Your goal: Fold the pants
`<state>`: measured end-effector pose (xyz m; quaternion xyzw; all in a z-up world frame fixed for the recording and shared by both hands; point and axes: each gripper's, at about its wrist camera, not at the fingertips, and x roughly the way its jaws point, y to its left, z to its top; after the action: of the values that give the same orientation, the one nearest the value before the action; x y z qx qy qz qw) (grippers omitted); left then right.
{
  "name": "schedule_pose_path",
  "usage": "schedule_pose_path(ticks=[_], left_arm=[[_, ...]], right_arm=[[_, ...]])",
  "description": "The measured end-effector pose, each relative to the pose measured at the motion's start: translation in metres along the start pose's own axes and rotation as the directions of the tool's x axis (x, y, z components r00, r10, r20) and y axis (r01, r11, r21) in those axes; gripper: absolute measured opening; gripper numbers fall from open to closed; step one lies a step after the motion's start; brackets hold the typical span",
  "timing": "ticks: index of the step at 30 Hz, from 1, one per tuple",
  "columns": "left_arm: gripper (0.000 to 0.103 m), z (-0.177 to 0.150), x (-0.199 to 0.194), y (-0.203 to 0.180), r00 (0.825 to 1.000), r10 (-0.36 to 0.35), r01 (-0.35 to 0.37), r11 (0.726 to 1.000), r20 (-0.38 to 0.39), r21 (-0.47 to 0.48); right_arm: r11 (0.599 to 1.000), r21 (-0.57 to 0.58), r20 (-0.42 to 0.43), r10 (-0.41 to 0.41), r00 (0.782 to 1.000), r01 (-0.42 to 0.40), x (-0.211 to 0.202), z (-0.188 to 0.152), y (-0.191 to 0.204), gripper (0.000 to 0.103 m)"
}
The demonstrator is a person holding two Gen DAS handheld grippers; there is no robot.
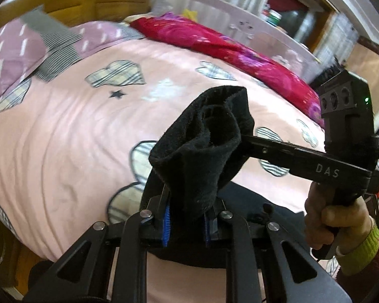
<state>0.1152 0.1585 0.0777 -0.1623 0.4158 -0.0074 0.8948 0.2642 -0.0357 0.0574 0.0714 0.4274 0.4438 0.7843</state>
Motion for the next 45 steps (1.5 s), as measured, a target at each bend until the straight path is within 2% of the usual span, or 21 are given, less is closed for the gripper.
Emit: schedule_pose_path(ticks=[10, 17, 22, 31, 33, 34, 35, 39, 45], left_arm=[[0.018, -0.017, 0.001, -0.077, 0.998, -0.057, 0.062, 0.985, -0.037, 0.158], [0.019, -0.04, 0.006, -0.136, 0.992, -0.093, 0.112, 0.955, -0.08, 0.276], [0.018, -0.061, 0.019, -0.169, 0.989, -0.091, 0.128, 0.927, -0.12, 0.352], [0.019, -0.093, 0.037, -0.201, 0.983, -0.071, 0.141, 0.882, -0.169, 0.449], [0.018, -0.1, 0.042, -0.207, 0.981, -0.065, 0.144, 0.872, -0.181, 0.468], [0.019, -0.103, 0.044, -0.209, 0.98, -0.063, 0.147, 0.868, -0.189, 0.475], [0.019, -0.107, 0.047, -0.211, 0.98, -0.049, 0.14, 0.864, -0.195, 0.483], [0.019, -0.121, 0.058, -0.214, 0.976, -0.022, 0.132, 0.853, -0.218, 0.505], [0.019, -0.136, 0.061, -0.224, 0.977, 0.002, 0.119, 0.828, -0.214, 0.548]], right_arm=[[0.994, 0.111, 0.135, -0.039, 0.99, 0.024, -0.07, -0.049, -0.028, 0.021], [0.982, 0.182, 0.187, -0.09, 0.978, 0.056, -0.113, -0.087, -0.048, 0.02], [0.97, 0.234, 0.207, -0.121, 0.971, 0.07, -0.13, -0.112, -0.061, 0.019], [0.948, 0.307, 0.232, -0.159, 0.96, 0.083, -0.147, -0.151, -0.083, 0.016], [0.942, 0.325, 0.235, -0.171, 0.957, 0.088, -0.15, -0.159, -0.088, 0.013], [0.938, 0.335, 0.238, -0.178, 0.955, 0.091, -0.152, -0.163, -0.09, 0.002], [0.934, 0.345, 0.248, -0.182, 0.951, 0.089, -0.155, -0.167, -0.093, 0.0], [0.918, 0.388, 0.287, -0.204, 0.936, 0.081, -0.168, -0.178, -0.102, 0.0], [0.909, 0.407, 0.277, -0.213, 0.937, 0.086, -0.169, -0.191, -0.102, 0.0]])
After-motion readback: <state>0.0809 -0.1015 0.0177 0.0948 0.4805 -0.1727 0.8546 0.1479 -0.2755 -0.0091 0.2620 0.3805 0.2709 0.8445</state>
